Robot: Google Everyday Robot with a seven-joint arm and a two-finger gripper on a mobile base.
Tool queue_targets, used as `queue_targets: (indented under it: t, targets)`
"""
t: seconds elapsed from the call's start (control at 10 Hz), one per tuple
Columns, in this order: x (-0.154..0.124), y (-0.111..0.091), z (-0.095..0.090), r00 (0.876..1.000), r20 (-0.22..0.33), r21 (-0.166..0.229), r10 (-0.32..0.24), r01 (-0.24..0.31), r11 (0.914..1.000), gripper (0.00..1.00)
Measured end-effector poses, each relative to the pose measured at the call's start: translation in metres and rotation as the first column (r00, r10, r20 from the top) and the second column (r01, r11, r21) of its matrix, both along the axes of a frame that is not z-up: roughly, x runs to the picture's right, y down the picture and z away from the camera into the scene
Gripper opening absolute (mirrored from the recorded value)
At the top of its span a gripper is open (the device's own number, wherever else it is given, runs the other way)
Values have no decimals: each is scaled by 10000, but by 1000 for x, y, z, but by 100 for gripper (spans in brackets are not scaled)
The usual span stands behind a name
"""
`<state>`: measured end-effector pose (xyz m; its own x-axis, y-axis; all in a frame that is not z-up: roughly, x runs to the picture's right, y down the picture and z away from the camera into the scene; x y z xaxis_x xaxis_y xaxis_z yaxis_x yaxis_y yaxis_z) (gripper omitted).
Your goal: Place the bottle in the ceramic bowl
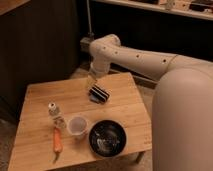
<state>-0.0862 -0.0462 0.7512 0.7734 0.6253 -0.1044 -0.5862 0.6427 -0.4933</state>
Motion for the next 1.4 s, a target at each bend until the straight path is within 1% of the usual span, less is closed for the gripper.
queue_targets:
  t: [0.1,0.2,0.3,0.4,0.5,0.6,0.7,0.9,1.0,1.1,1.2,1.3,1.4]
  targets:
    - [-18,5,-14,9987,373,175,-349,342,9993,80]
    - [-39,15,-28,9939,808,319,-750,726,9969,80]
    - [-55,24,-38,9872,1139,458,-1114,1068,9932,80]
    - [-82,38,-51,9718,1665,625,-1672,1588,9853,80]
    - [-102,47,-59,9567,2066,680,-2050,1950,9784,80]
    - [-121,57,-65,9380,2502,655,-2401,2311,9707,80]
    - [-147,71,-72,9007,3179,650,-2961,2909,9546,80]
    - [-173,86,-79,8384,4081,703,-3614,3659,9280,80]
    - [-186,95,-81,7861,4689,778,-4029,4176,9053,80]
    - [-196,105,-79,7457,5022,909,-4378,4579,8843,80]
    - [-197,111,-75,7350,5054,988,-4521,4712,8765,80]
    - [-195,115,-69,7332,5014,994,-4594,4786,8724,80]
    - [-193,117,-67,7318,4965,1032,-4669,4843,8688,80]
